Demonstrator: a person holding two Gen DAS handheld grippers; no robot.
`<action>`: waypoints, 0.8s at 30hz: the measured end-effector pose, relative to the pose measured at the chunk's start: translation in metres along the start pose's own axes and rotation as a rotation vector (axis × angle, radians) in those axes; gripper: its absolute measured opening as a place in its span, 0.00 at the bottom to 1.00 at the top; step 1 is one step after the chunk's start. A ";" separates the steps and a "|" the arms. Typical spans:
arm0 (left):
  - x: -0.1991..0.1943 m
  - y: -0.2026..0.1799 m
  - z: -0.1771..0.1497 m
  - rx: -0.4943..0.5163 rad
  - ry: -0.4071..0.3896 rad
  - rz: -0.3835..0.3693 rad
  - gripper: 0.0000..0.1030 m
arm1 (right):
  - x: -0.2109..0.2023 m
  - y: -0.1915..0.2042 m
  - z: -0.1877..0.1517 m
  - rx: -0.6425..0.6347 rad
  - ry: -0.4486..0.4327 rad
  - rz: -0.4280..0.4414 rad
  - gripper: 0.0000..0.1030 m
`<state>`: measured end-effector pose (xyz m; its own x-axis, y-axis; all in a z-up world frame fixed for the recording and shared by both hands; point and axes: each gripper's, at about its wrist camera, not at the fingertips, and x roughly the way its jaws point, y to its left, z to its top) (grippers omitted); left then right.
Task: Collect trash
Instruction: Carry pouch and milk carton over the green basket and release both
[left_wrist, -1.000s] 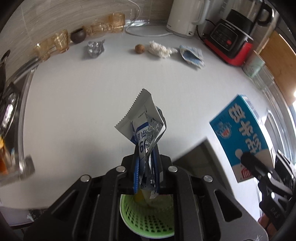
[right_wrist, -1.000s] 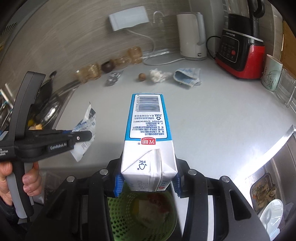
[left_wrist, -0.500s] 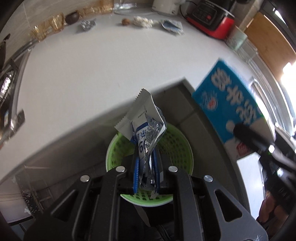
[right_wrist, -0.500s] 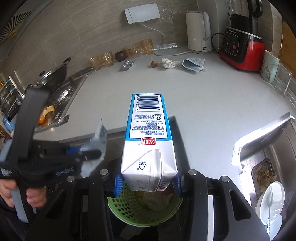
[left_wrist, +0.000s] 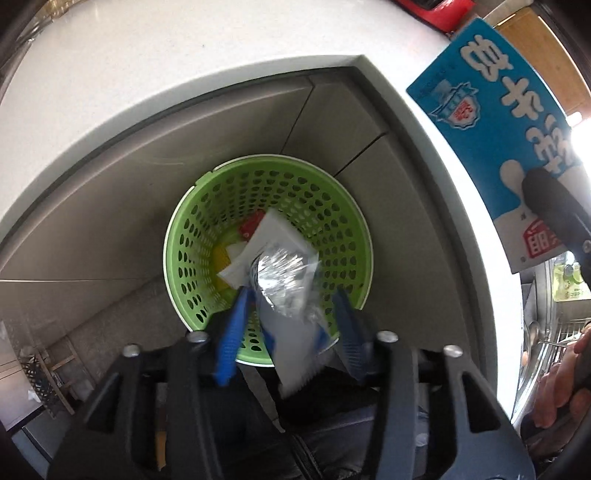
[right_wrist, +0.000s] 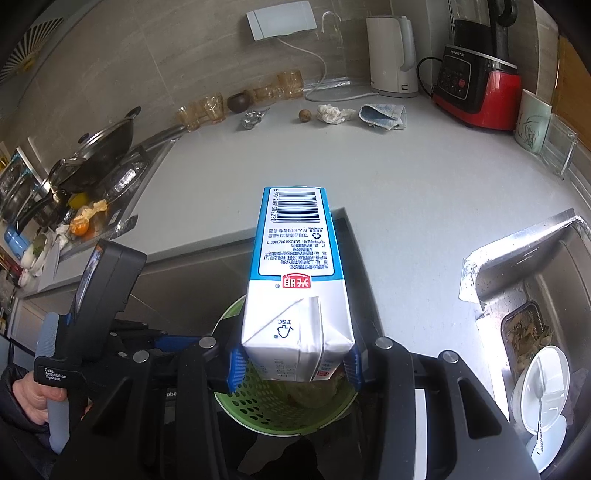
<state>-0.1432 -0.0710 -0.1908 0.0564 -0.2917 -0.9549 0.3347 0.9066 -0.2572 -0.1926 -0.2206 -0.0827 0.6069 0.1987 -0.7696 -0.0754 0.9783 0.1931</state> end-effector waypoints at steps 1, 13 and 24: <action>0.000 -0.001 0.001 0.002 -0.001 0.004 0.54 | 0.000 -0.001 0.000 0.002 0.001 0.000 0.41; -0.022 0.007 0.003 -0.018 -0.082 0.065 0.74 | 0.002 -0.003 -0.003 -0.003 0.013 0.005 0.41; -0.120 0.073 -0.015 -0.172 -0.353 0.293 0.93 | 0.003 0.014 -0.009 -0.066 0.032 0.074 0.41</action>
<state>-0.1398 0.0351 -0.0977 0.4501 -0.0755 -0.8898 0.0984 0.9945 -0.0345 -0.1993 -0.2055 -0.0880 0.5721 0.2714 -0.7740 -0.1714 0.9624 0.2108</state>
